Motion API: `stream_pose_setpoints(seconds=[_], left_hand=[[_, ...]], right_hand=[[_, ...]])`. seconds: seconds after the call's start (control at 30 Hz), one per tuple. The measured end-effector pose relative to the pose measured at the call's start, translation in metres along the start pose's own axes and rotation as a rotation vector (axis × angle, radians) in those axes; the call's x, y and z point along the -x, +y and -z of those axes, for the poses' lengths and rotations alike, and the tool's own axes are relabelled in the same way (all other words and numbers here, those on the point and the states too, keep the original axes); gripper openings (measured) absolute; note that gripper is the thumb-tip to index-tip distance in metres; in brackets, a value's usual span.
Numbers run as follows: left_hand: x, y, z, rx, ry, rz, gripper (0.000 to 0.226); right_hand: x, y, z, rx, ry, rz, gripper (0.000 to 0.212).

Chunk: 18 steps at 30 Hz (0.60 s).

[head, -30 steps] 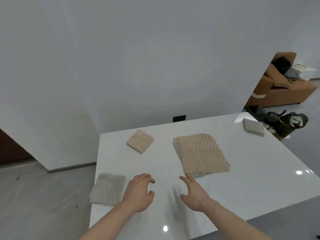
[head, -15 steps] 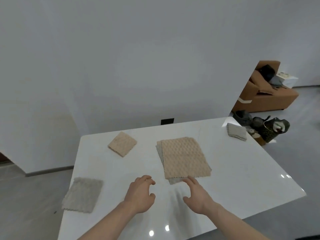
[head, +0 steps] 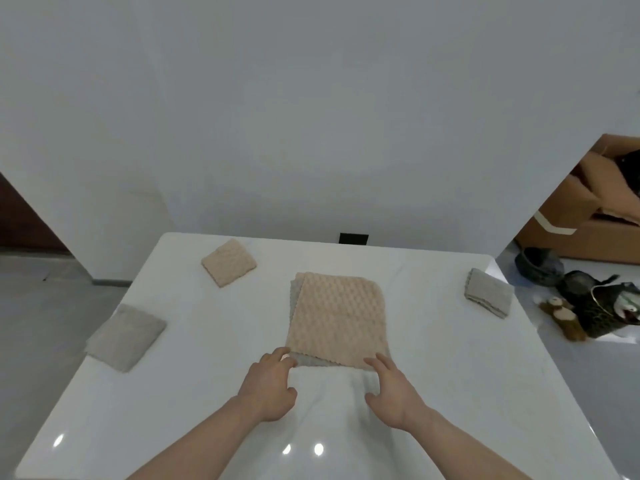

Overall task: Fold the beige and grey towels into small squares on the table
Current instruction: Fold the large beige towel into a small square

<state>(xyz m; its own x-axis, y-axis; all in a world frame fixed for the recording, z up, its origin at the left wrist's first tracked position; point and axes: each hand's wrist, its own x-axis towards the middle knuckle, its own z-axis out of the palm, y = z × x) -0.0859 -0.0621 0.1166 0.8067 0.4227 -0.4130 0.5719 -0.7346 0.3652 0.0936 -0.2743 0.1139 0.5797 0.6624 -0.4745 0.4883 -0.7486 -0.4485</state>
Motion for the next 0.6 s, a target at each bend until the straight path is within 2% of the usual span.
stream_pose_setpoints(seconds=[0.4,0.6], left_hand=[[-0.062,0.016,-0.012,-0.067,-0.028,-0.005,0.062],[-0.13,-0.011,-0.062,-0.041,0.065,-0.061,0.068]], right_hand=[[-0.06,0.037,-0.003,-0.002,0.044,0.013,0.07],[-0.127,0.065,-0.039,0.004,0.135,0.001,0.067]])
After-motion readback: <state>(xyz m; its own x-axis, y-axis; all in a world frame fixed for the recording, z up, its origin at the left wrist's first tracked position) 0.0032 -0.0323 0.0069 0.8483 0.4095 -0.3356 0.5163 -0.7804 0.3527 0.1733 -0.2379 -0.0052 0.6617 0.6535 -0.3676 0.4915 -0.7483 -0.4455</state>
